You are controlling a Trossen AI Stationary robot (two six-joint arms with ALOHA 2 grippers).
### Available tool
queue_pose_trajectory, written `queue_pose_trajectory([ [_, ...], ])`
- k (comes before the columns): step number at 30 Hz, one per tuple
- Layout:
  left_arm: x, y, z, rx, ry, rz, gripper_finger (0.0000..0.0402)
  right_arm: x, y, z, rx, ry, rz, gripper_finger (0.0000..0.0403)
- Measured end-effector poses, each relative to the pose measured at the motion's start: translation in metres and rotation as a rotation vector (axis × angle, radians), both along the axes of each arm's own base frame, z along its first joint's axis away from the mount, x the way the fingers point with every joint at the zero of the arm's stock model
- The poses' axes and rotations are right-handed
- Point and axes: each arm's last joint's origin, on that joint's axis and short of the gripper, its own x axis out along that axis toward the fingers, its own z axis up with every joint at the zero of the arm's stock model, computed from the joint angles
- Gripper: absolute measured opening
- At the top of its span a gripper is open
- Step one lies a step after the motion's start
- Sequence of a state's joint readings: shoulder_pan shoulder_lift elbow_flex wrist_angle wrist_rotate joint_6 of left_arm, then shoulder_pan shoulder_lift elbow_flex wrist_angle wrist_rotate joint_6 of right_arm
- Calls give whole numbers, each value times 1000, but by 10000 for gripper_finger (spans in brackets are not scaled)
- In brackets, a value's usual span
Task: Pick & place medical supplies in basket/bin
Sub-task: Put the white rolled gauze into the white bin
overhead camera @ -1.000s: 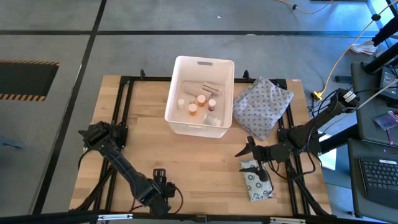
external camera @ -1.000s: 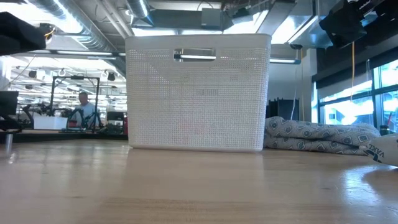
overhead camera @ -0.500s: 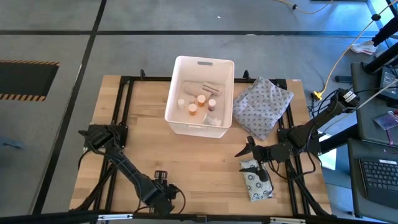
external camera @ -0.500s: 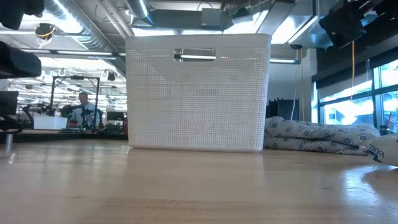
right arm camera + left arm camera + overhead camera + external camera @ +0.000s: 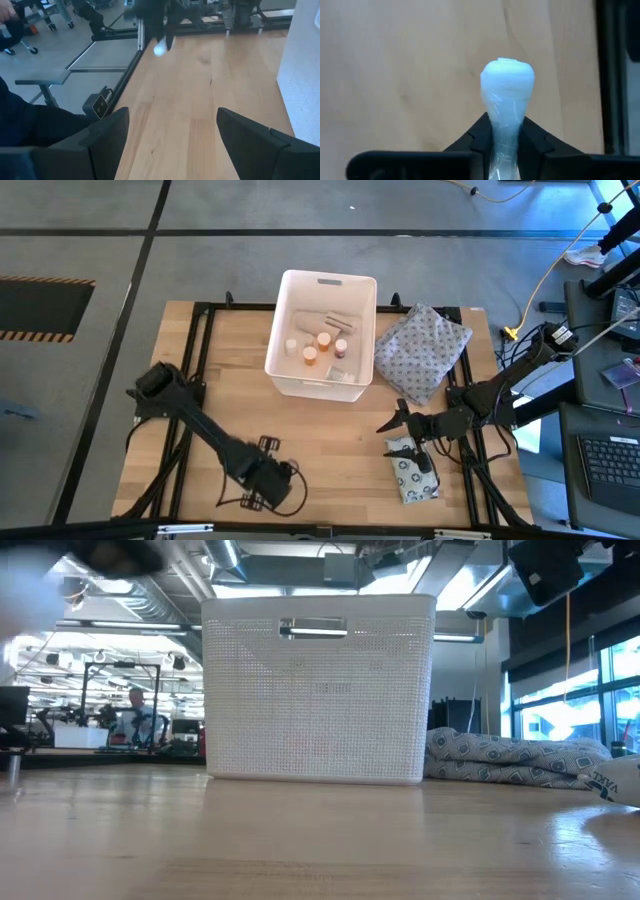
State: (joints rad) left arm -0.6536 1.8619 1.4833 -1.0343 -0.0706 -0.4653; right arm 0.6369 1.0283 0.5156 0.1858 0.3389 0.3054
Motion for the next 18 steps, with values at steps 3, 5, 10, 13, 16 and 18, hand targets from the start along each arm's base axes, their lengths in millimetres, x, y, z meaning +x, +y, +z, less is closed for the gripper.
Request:
queue_pose_trajectory([
  [3,3,20,34,51,-106,-52,63,0,0,0,-4,-2,2,303],
  [5,5,35,57,141,-233,-74,67,0,0,0,-24,-7,8,303],
  [10,0,78,109,516,-520,-2,65,0,0,0,-55,-17,19,303],
  [13,-2,104,133,656,-630,99,65,0,0,0,-71,-21,24,303],
  [16,2,133,146,648,-639,102,66,0,0,0,-72,-21,24,303],
  [18,10,154,147,598,-610,58,66,0,0,0,-74,-22,25,303],
])
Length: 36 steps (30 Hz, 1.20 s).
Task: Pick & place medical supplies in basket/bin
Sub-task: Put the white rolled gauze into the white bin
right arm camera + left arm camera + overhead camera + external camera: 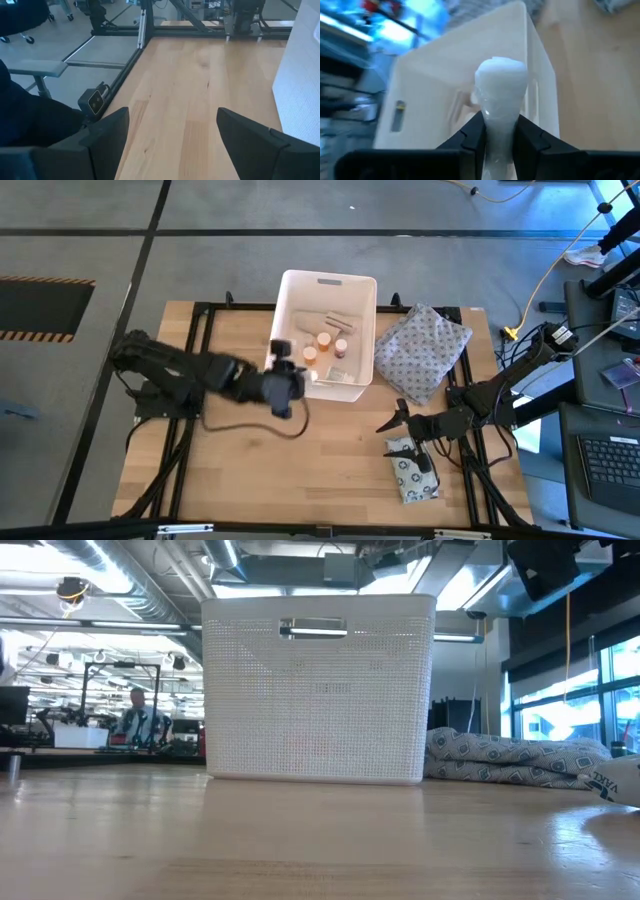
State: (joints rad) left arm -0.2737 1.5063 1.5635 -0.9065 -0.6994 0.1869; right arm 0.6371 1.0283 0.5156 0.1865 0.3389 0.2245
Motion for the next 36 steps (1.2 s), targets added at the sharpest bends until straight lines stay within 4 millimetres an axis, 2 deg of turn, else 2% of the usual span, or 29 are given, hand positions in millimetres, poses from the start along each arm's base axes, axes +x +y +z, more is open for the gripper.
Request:
queue_pose_trajectory([
  [4,11,46,-2,-105,62,-59,65,0,0,0,-2,1,1,303],
  [10,13,113,-10,-235,90,36,71,0,0,0,-3,4,0,303],
  [16,16,156,-24,-384,102,33,70,-1,-1,-3,-21,27,0,303],
  [22,33,175,-54,-434,193,13,73,-1,-1,-4,-33,39,1,303],
  [31,62,181,-109,-443,371,-20,81,-1,-1,-4,-51,34,7,303],
  [36,70,184,-129,-442,438,-41,110,-1,-1,-4,-48,35,6,303],
])
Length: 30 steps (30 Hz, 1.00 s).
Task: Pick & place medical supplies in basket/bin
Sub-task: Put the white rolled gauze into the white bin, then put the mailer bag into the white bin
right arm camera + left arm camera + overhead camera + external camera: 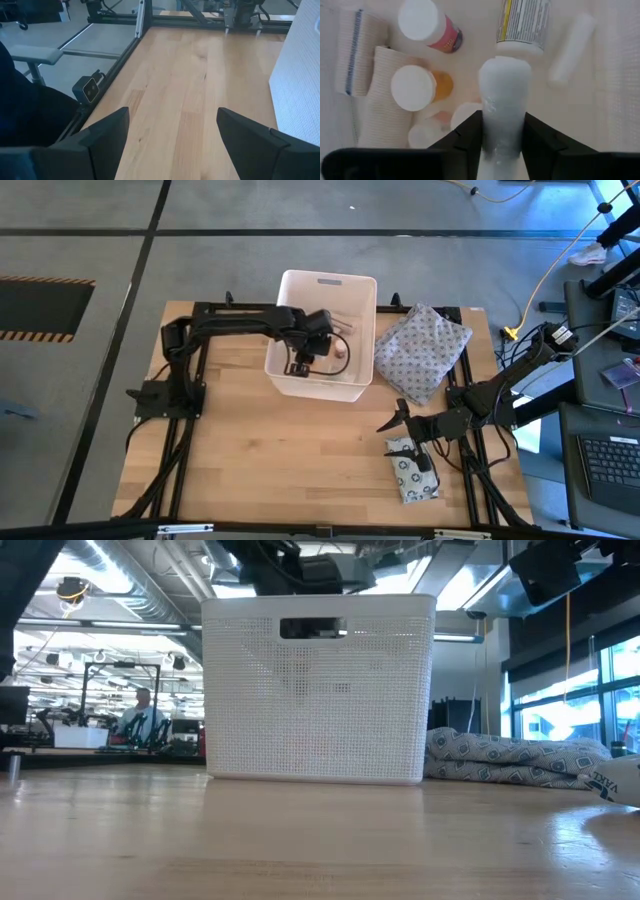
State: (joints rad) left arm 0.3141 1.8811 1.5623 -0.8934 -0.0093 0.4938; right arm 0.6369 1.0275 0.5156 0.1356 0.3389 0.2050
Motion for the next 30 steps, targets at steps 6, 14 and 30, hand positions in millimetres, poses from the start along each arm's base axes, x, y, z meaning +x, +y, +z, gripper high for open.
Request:
queue_pose_trajectory([
  [6,2,1,-5,-9,11,9,154,0,0,0,0,0,0,303],
  [14,1,1,0,22,35,43,195,0,0,0,0,-1,0,303],
  [30,-7,-19,144,-160,-506,133,195,-13,-11,28,526,220,-310,303],
])
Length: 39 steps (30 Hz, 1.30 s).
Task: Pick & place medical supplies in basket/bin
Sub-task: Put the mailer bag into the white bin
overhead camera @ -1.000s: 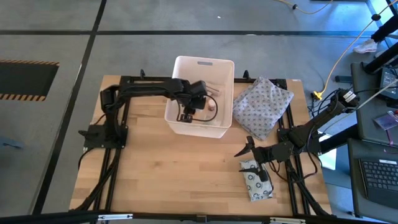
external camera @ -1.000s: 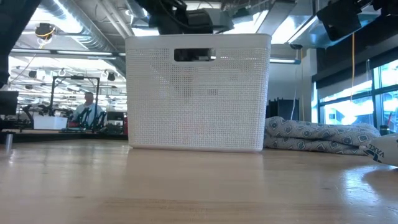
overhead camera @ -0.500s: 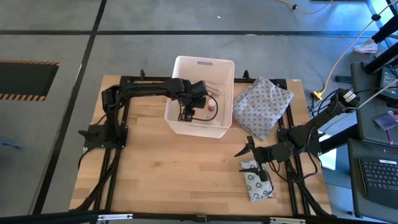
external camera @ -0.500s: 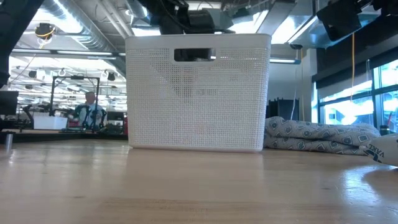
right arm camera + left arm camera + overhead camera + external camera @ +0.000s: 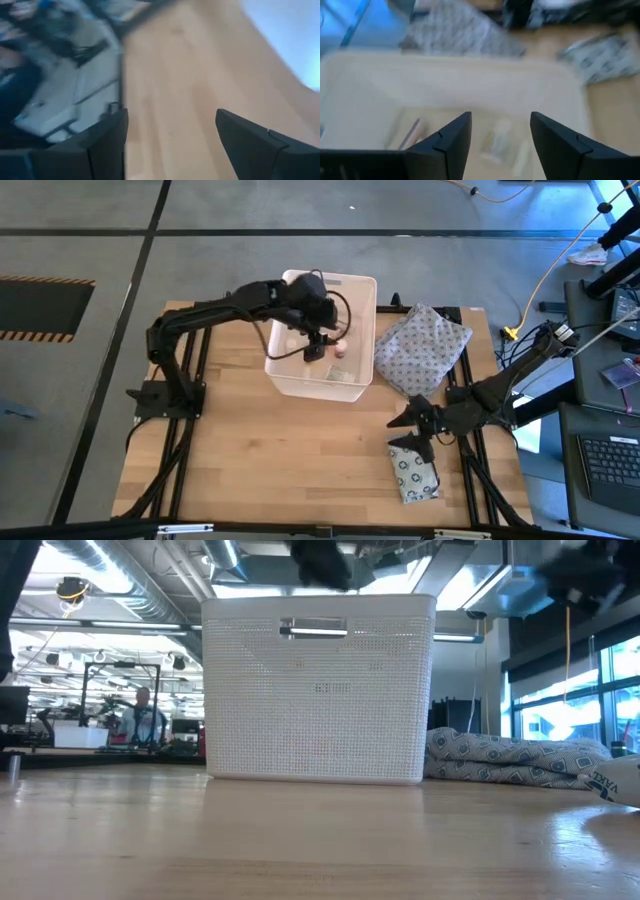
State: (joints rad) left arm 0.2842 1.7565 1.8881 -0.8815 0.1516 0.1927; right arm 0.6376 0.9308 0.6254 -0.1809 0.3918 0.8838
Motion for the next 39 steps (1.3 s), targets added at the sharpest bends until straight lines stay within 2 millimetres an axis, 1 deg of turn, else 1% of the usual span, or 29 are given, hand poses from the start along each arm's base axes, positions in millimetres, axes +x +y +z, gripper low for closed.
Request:
queue_pose_trajectory([
  [2,-4,-9,13,-21,-65,-20,195,-3,-3,1,32,86,-85,303],
  [5,-9,-24,25,-54,-123,-77,193,-11,-10,3,84,238,-205,303],
  [8,-8,-44,28,-71,-139,-194,190,-17,-14,8,145,335,-308,303],
  [10,-5,-58,23,-87,-139,-265,189,-21,-15,11,191,381,-343,303],
  [12,1,-70,13,-93,-135,-305,190,-23,-13,11,239,419,-345,303],
  [14,5,-80,-1,-106,-115,-318,191,-26,-10,9,263,448,-342,303],
  [17,8,-93,-24,-142,-104,-318,190,-30,-5,-1,283,507,-366,303],
  [19,9,-102,-37,-172,-140,-313,189,-35,-2,-8,292,591,-384,303],
  [22,11,-121,-63,-207,-170,-316,191,-45,4,-17,297,773,-394,303],
  [23,10,-128,-72,-206,-169,-314,191,-48,6,-20,295,822,-405,303],
  [25,10,-141,-83,-172,-213,-279,191,-53,10,-24,281,880,-433,303],
  [29,6,-163,-108,-107,-236,-184,189,-58,19,-30,261,915,-465,303],
  [32,1,-177,-123,-115,-269,-144,191,-61,27,-35,252,936,-494,303],
  [36,-6,-187,-140,-136,-285,-129,190,-65,37,-42,216,890,-526,303],
  [39,-11,-188,-154,-140,-302,-95,189,-70,43,-45,209,844,-558,303],
])
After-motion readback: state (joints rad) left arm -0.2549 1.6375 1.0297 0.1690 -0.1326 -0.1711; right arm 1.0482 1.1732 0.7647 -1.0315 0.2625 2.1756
